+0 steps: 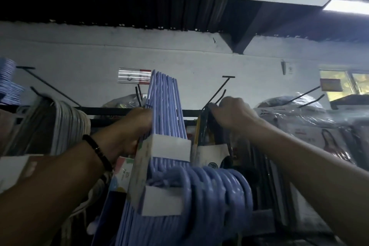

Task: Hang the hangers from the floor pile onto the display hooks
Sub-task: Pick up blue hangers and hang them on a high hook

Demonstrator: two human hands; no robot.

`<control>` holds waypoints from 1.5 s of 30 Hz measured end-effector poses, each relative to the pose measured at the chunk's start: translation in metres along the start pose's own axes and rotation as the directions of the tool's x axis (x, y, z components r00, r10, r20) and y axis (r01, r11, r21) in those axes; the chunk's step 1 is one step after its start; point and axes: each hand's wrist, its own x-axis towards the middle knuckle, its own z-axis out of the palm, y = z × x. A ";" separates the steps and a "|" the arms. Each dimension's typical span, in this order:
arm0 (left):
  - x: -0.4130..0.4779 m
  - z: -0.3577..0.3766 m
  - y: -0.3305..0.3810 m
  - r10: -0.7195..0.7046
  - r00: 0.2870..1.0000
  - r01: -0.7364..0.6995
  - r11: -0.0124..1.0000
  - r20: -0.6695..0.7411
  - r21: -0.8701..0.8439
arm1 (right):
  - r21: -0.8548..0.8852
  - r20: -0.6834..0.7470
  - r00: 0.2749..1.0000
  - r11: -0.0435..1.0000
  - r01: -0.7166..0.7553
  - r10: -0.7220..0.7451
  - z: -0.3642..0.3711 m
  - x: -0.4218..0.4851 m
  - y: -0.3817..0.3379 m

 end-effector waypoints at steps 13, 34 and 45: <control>-0.024 -0.072 -0.015 -0.036 0.987 0.043 0.998 -0.158 0.044 | 0.294 0.370 0.909 0.952 0.080 -0.191 -0.062 -0.114 -0.183; -0.041 -0.124 -0.053 0.390 0.896 -0.439 0.716 0.211 0.542 | -0.183 -0.020 0.974 0.959 0.217 -0.225 0.021 -0.043 -0.203; -0.011 -0.115 -0.065 0.390 0.894 -0.427 0.590 0.222 0.685 | -0.041 -0.053 0.984 0.985 0.168 -0.170 0.041 -0.032 -0.187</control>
